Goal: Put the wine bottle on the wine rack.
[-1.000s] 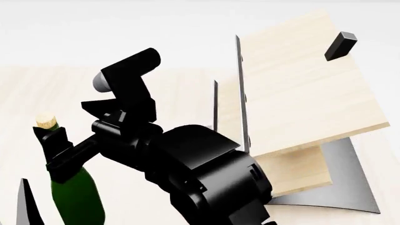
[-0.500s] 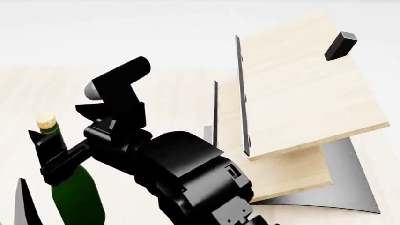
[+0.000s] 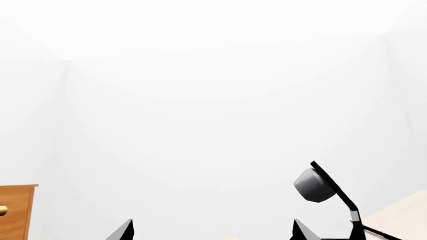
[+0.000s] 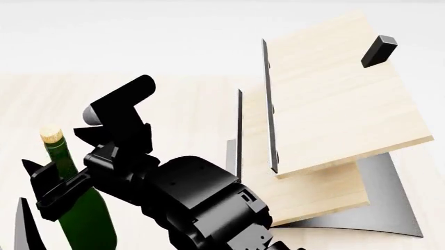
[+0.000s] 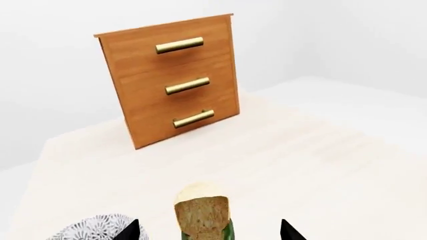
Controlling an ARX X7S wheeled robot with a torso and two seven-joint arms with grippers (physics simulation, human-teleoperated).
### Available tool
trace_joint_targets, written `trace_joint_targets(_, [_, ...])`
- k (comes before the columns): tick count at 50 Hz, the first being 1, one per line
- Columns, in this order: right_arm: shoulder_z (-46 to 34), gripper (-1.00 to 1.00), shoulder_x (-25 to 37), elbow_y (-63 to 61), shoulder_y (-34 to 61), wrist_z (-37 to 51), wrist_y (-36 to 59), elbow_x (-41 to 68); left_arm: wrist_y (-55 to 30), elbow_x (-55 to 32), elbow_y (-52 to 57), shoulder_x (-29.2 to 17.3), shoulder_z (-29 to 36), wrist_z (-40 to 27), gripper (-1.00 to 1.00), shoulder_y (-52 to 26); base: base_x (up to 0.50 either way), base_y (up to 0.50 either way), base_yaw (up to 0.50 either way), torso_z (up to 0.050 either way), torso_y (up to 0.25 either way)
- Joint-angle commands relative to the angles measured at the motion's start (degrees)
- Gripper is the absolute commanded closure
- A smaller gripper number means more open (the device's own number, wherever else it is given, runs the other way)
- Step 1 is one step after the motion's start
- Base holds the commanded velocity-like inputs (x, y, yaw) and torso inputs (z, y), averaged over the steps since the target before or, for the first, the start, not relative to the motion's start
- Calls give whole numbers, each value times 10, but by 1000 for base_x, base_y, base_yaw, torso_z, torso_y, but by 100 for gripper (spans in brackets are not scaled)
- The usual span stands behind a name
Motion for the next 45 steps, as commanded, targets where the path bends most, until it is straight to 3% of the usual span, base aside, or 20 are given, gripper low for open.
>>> trace_joint_targets(1, [-34,-100,-2,16,7,6,-28,20,2,-1,0,-2,1,-2,-100,0,0,0,0,0,0])
trace_joint_targets(7, [-44,-100,3,7,6,15,-36,31,3,0,-2,-2,3,-2,-100,0,0,0,0,0,0])
trace_joint_targets(8, [-45,100,3,9,5,16,-38,32,2,0,-1,-2,3,-2,-100,-1,0,0,0,0,0])
trace_joint_targets(25, [-35,100,31,-48,19,45,-30,64,1,1,-2,-3,8,-3,-100,-2,0,0,0,0,0])
trace_joint_targets(45, [61,100,142,-207,98,166,22,157,0,1,-3,-5,12,-5,-100,-3,0,0,0,0,1])
